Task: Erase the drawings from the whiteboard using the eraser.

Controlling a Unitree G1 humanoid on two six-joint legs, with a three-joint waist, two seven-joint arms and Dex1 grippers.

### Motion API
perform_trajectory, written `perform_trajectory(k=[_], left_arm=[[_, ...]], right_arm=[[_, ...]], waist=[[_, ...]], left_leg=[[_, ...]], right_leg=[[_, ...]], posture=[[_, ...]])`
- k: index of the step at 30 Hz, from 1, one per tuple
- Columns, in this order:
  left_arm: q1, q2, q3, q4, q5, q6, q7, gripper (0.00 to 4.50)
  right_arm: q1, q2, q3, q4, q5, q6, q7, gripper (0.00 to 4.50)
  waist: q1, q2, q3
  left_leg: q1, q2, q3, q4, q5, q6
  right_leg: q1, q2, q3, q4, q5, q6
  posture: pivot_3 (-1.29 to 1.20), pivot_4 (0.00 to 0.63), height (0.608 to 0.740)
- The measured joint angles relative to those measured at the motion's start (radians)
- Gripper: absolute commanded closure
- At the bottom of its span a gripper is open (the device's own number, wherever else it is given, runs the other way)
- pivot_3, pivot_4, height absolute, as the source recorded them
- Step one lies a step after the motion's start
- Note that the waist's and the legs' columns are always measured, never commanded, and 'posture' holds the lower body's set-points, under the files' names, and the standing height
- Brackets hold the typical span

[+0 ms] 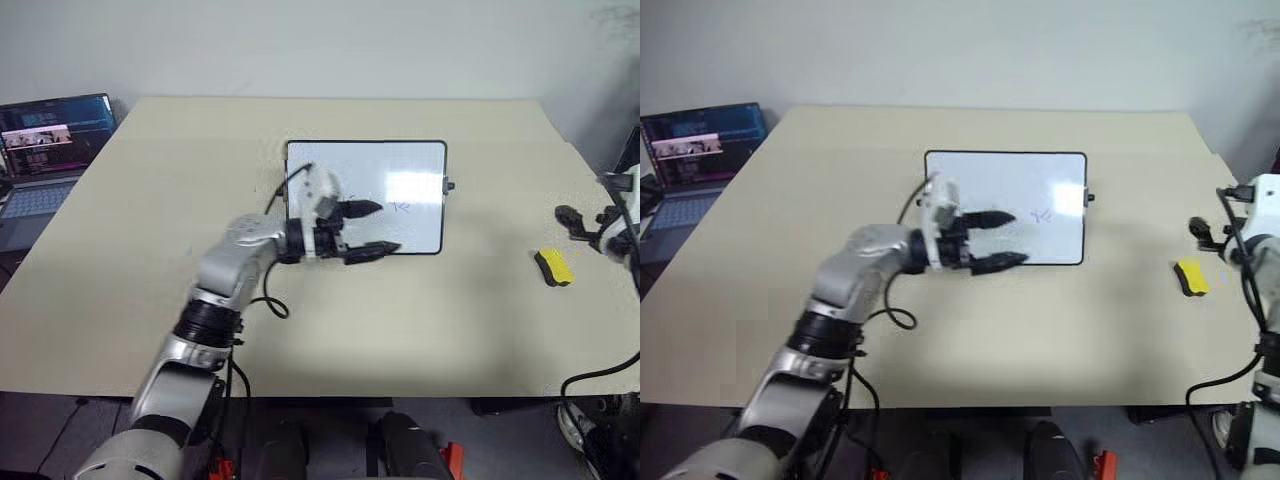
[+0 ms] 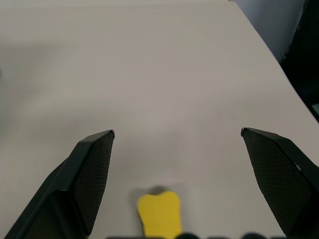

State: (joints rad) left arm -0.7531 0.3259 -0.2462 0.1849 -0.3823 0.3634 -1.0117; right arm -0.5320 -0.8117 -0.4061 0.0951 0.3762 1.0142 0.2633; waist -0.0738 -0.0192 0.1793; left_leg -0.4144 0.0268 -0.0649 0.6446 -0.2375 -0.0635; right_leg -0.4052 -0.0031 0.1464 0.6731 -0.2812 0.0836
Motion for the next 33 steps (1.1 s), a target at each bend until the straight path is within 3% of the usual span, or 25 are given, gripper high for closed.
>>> perform_trajectory(k=[8, 28, 33], left_arm=[[0.003, -0.092, -0.103, 0.103, 0.151, -0.148, -0.006, 0.0], [0.049, -0.109, -0.098, 0.081, 0.169, -0.13, 0.002, 0.0], [0.049, -0.11, -0.094, 0.08, 0.171, -0.128, 0.019, 0.0]], right_arm=[[0.053, -0.052, 0.087, 0.092, -0.001, 0.037, 0.155, 0.03], [0.007, -0.06, 0.157, 0.216, -0.046, -0.004, 0.237, 0.03], [0.003, -0.044, 0.176, 0.229, -0.061, -0.008, 0.237, 1.7]], waist=[[-0.007, 0.0, 0.0], [-0.007, 0.0, 0.0], [-0.007, 0.0, 0.0]], left_leg=[[0.0, -0.001, 0.002, 0.001, 0.0, 0.0], [0.0, -0.001, 0.002, 0.001, 0.0, 0.0], [0.0, -0.001, 0.002, 0.001, 0.0, 0.0]], right_leg=[[0.0, -0.001, 0.002, 0.0, 0.0, 0.0], [0.0, -0.001, 0.002, 0.0, 0.0, 0.0], [0.0, -0.001, 0.002, 0.0, 0.0, 0.0]], posture=[[0.0, 0.15, 0.74], [0.0, 0.15, 0.74], [0.0, 0.15, 0.74]])
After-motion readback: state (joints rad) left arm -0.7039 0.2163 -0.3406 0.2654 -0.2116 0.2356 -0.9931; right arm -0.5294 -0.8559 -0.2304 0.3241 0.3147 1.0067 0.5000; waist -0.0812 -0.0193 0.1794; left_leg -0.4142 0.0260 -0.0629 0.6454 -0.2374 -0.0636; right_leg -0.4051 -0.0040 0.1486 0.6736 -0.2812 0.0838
